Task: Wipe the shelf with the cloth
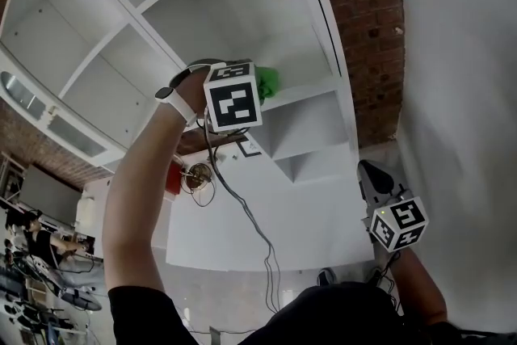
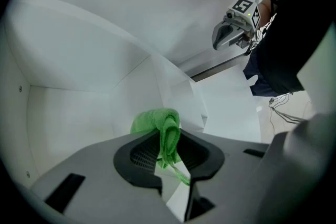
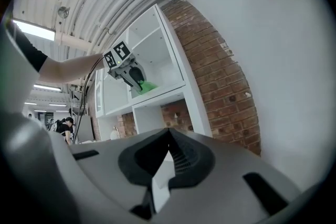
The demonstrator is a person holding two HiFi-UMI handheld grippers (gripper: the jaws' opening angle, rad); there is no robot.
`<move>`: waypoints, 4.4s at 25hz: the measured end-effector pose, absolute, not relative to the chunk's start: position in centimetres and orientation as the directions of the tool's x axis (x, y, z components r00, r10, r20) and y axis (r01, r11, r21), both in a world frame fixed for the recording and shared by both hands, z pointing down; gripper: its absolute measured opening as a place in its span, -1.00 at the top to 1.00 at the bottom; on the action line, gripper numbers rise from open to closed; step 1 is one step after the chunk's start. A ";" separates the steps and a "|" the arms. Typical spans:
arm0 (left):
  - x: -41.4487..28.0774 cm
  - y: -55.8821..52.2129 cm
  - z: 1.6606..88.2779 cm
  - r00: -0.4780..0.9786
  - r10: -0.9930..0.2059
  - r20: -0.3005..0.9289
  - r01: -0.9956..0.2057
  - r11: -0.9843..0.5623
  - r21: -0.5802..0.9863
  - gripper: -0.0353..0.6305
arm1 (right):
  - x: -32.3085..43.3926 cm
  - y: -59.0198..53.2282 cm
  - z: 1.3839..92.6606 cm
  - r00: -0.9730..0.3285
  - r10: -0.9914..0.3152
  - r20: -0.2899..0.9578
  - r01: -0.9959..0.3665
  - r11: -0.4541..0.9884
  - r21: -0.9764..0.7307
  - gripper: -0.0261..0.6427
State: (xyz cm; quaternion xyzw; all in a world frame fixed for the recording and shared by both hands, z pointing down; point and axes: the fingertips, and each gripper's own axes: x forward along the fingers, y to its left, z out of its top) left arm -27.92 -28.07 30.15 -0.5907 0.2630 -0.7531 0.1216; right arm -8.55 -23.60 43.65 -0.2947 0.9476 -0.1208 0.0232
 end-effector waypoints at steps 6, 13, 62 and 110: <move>-28.3 -26.6 28.7 -0.306 -0.458 0.835 -0.118 -0.852 -0.511 0.62 | -8.8 -23.4 43.7 -0.834 -0.551 0.018 -0.537 0.805 -0.250 0.92; -33.8 -32.4 24.6 -0.532 -0.546 0.647 -0.001 -0.764 -0.645 0.62 | -5.9 -25.0 44.7 -0.794 -0.607 0.012 -0.584 0.758 -0.291 0.92; -36.3 -29.1 30.4 -0.744 -0.228 0.628 -0.016 -0.934 -0.358 0.62 | -3.1 -24.8 46.5 -0.765 -0.643 0.040 -0.618 0.714 -0.328 0.92; -25.3 -11.4 32.7 0.093 -0.996 0.007 -0.922 -0.089 -0.377 0.61 | -6.4 -22.3 34.8 -0.761 -0.642 -0.093 -0.638 0.767 -0.069 0.92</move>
